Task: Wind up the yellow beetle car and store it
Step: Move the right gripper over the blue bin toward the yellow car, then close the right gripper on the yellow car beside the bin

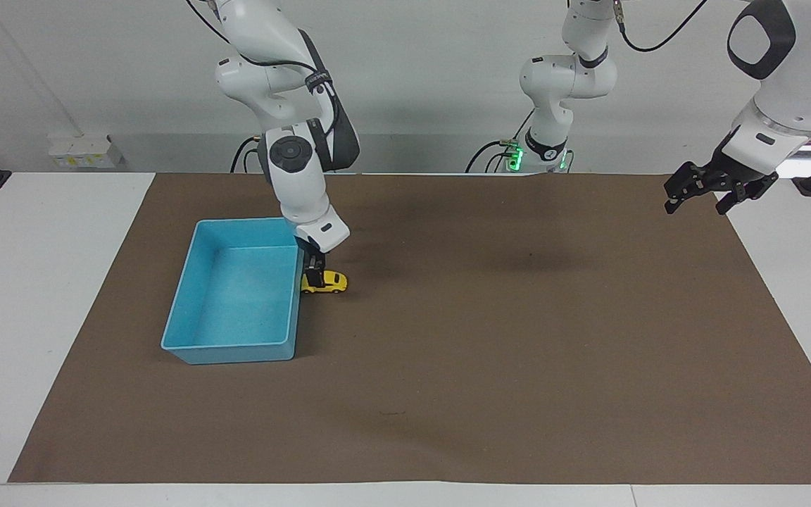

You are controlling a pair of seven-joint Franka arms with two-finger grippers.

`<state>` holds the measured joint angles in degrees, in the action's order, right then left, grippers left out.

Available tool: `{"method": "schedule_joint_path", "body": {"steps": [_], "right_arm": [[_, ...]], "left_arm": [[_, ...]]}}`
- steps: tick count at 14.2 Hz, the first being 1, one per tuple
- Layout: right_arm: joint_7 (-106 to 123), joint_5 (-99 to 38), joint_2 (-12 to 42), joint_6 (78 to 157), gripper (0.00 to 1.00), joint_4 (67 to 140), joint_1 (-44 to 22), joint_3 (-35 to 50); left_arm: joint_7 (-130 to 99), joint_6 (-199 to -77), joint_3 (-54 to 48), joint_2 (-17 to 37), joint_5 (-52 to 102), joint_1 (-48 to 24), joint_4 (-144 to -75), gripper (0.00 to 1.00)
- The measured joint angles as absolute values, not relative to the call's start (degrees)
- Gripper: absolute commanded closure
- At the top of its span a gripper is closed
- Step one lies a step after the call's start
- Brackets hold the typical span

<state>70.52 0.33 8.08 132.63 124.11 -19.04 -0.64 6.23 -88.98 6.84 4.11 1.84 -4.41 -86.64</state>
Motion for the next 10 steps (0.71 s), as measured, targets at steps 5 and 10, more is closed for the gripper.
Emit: {"method": "schedule_joint_path", "body": {"steps": [5,10], "right_arm": [[70.52,2.53,11.31,137.19,0.74,125.61,-19.1,-0.64],[70.52,3.55,11.32,137.2,1.0,125.48,-19.14,-0.64]], "left_arm": [[6.23,-88.98,6.84,4.11,1.84,-4.41,-86.64,0.0],[6.23,-88.98,6.84,4.11,1.84,-4.41,-86.64,0.0]]}}
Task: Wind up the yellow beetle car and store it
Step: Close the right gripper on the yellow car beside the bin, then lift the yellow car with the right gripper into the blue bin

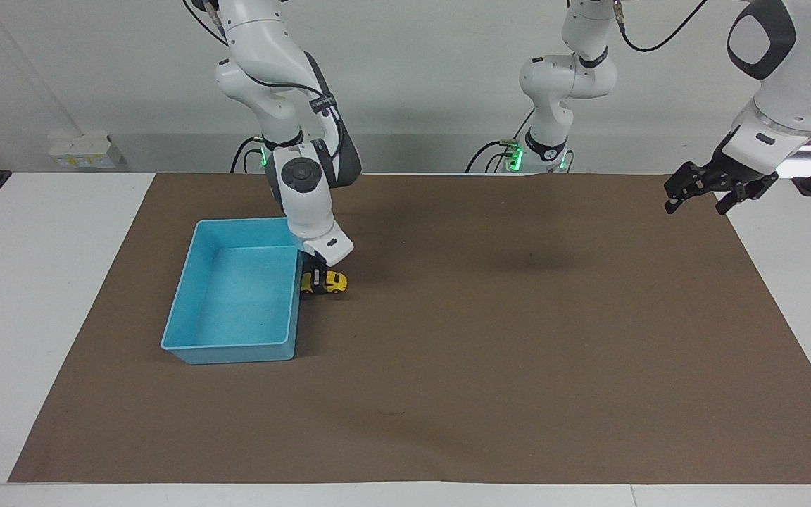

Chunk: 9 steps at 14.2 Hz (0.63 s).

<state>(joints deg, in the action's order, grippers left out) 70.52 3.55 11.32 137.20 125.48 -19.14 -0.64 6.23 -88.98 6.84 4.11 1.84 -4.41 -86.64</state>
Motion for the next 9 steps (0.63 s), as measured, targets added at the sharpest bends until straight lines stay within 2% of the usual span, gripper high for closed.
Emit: {"method": "schedule_joint_path", "body": {"steps": [4,9], "right_arm": [[70.52,3.59,11.4,136.57,1.0,123.62,-20.3,-0.61],[70.01,3.56,11.43,130.65,1.0,118.0,-22.16,-0.63]], "left_arm": [[6.23,-88.98,6.84,4.11,1.84,-4.41,-86.64,0.0],[6.23,-88.98,6.84,4.11,1.84,-4.41,-86.64,0.0]]}}
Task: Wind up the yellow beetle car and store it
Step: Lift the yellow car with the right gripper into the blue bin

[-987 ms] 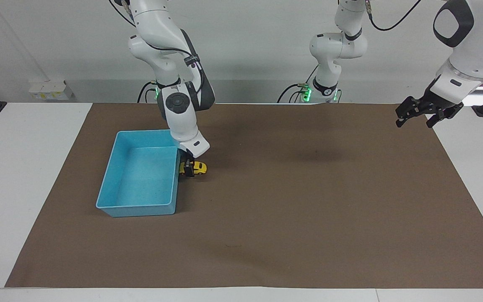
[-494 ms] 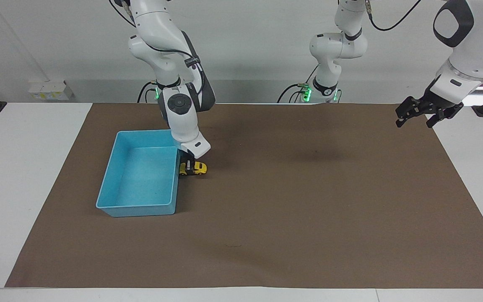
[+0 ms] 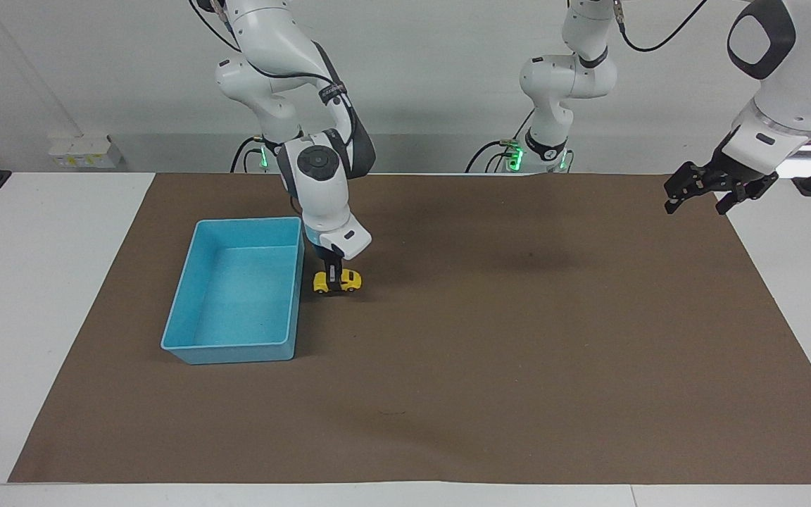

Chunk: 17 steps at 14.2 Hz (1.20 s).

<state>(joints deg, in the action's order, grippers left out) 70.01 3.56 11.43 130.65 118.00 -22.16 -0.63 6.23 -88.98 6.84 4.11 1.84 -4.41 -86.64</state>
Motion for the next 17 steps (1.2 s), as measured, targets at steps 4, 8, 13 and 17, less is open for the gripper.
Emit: {"method": "schedule_joint_path", "body": {"steps": [4,8,13,17], "right_arm": [[70.01,3.55,10.67,121.29,1.0,111.74,-21.95,-1.02],[70.49,3.54,8.07,116.07,1.0,109.51,-20.29,-1.75],[78.38,3.51,6.17,112.4,1.0,108.54,-14.84,-2.05],[82.85,3.5,6.14,112.3,1.0,109.51,-10.81,-2.11]], "left_arm": [[6.23,-88.98,6.84,4.11,1.84,-4.41,-86.64,0.0],[6.23,-88.98,6.84,4.1,1.84,-4.41,-86.64,0.0],[6.23,-88.98,6.84,4.1,1.84,-4.41,-86.64,0.0],[6.23,-88.98,6.84,4.1,1.84,-4.41,-86.64,0.0]]}}
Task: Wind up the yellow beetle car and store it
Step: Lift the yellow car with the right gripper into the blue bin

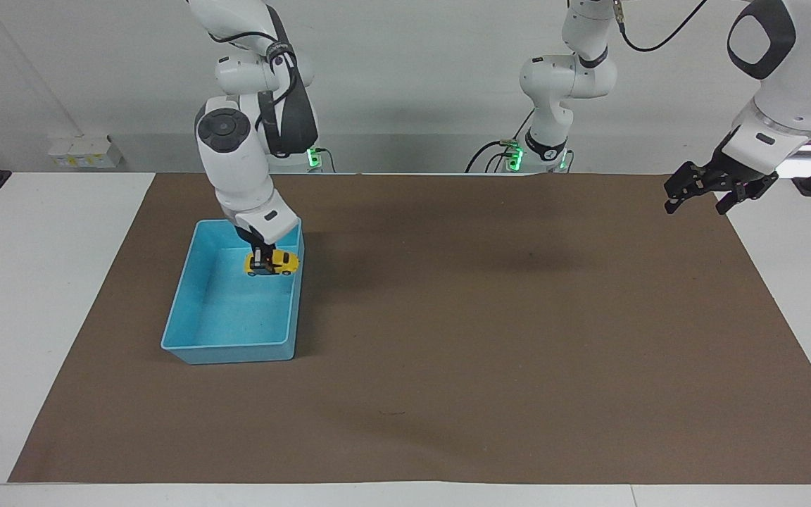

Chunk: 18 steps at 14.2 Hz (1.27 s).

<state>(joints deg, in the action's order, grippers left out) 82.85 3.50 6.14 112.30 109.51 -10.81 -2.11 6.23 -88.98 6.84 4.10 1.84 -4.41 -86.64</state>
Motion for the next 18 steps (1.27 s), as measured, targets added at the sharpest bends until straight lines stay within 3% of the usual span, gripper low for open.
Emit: {"method": "schedule_joint_path", "body": {"steps": [8,18], "right_arm": [[88.48,3.61,4.07,120.71,1.0,119.58,-3.91,-2.21],[88.48,3.62,7.62,132.03,1.0,125.58,-3.49,-2.14]], "left_arm": [[6.23,-88.98,6.84,4.09,1.84,-4.41,-86.64,0.0],[6.23,-88.98,6.84,4.09,1.84,-4.41,-86.64,0.0]]}}
